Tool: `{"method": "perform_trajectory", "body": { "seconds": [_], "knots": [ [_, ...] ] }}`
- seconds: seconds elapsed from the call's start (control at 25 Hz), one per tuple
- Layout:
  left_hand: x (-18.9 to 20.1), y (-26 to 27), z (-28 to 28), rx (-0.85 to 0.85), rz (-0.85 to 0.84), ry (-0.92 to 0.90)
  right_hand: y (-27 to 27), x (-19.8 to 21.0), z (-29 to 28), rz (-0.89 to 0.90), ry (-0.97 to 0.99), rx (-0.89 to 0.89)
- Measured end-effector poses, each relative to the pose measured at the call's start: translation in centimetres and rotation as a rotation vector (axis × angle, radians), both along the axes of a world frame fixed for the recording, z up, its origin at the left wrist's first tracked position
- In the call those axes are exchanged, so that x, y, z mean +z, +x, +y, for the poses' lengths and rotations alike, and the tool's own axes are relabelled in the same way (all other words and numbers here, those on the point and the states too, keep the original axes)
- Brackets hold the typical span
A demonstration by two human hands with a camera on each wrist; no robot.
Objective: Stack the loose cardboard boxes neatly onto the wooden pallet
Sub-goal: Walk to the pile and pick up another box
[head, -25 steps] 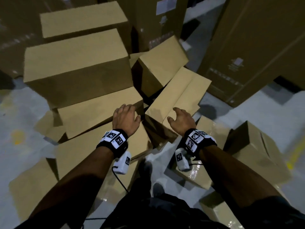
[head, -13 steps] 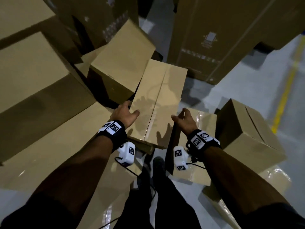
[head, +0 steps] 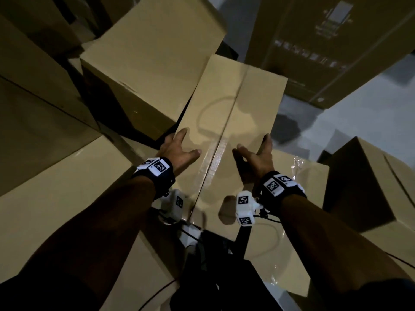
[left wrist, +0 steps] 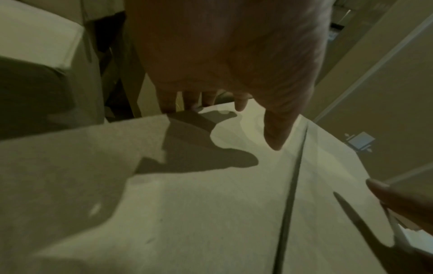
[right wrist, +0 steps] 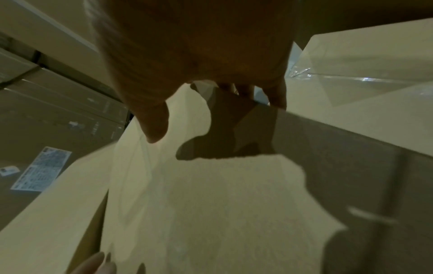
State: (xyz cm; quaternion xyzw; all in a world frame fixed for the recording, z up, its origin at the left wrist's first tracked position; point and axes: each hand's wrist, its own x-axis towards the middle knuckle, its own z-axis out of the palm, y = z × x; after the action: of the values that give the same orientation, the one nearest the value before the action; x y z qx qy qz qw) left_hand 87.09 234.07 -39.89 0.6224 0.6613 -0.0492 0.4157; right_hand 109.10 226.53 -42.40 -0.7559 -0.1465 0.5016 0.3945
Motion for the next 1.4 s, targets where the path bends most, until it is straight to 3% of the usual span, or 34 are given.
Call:
{"method": "perform_trajectory", "body": {
  "seconds": [0.2, 0.52, 0.68, 1.04, 1.16, 1.4],
  "knots": [
    [-1.9, 0.6, 0.8, -0.028, 0.006, 0.037, -0.9, -1.8, 0.5, -0.188, 0.032, -0.060],
    [-1.2, 2.6, -1.7, -0.074, 0.055, 0.024, 1.0, -0.8, -2.0, -0.267, -0.003, -0.044],
    [-1.1, 3.9, -2.7, -0.035, 0.063, 0.043, 2.2, -0.8, -3.1, -0.232, -0.013, -0.052],
    [-2.6, 5.1, 0.1, 0.201, -0.191, 0.024, 2.7, -3.0, -4.2, -0.131, -0.053, -0.182],
    [-2.8, 5.2, 0.3, 0.234, -0.193, 0.021, 2.5, -3.0, -4.2, -0.127, -0.070, -0.179],
    [0.0, 5.6, -1.7, 0.194, -0.192, 0.026, 2.5, 0.3, -6.2, -0.158, -0.058, -0.173]
  ]
}}
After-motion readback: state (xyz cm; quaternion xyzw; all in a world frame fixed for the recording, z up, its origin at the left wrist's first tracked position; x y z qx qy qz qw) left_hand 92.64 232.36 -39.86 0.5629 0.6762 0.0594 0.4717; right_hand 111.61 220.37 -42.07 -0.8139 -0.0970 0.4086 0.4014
